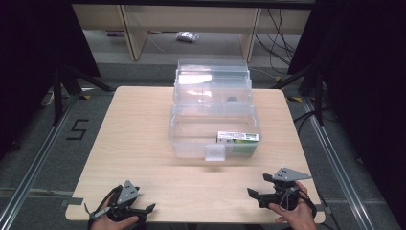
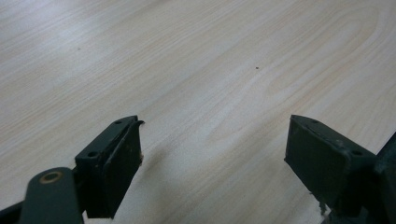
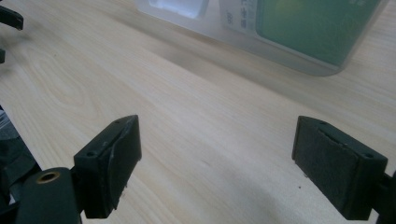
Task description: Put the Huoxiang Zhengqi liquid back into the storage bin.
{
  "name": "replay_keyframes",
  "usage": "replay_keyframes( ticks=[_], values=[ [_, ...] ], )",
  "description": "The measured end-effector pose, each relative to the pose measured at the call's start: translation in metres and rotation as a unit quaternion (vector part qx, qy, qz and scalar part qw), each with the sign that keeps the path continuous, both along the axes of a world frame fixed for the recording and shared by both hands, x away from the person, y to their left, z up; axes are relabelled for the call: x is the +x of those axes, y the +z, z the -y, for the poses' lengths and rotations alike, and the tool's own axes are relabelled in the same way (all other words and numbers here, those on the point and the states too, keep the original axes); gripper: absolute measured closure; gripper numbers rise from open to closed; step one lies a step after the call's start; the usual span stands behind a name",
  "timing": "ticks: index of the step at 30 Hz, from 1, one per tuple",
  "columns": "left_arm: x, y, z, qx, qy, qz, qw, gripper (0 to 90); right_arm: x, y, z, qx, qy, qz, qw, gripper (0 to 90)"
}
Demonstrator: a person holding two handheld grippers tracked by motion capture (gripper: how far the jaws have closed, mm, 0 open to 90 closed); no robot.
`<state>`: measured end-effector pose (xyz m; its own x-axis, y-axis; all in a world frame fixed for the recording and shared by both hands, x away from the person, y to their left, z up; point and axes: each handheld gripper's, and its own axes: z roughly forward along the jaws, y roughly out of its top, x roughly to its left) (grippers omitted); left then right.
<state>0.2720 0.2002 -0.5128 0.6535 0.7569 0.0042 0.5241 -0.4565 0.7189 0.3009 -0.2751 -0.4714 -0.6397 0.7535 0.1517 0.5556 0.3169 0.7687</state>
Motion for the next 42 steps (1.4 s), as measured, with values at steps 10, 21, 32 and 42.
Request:
replay_keyframes(
  ticks=[10, 21, 32, 42],
  values=[
    [0.000, 0.000, -0.001, -0.001, 0.003, 0.001, 1.0000, 17.9, -0.007, -0.005, 0.003, 0.005, 0.000, -0.008, 1.0000, 16.7],
    [0.000, 0.000, 0.000, 0.000, 0.001, 0.000, 1.0000, 18.0, -0.017, -0.011, 0.006, 0.009, -0.017, -0.033, 0.9993, 16.8],
    [0.000, 0.000, 0.000, 0.000, 0.001, -0.002, 1.0000, 18.0, -0.024, -0.016, 0.006, -0.006, -0.024, -0.041, 0.9989, 16.8],
    [0.000, 0.000, 0.000, 0.002, 0.004, 0.001, 1.0000, 18.0, -0.023, -0.018, 0.005, -0.024, -0.009, -0.030, 0.9992, 16.8]
  ],
)
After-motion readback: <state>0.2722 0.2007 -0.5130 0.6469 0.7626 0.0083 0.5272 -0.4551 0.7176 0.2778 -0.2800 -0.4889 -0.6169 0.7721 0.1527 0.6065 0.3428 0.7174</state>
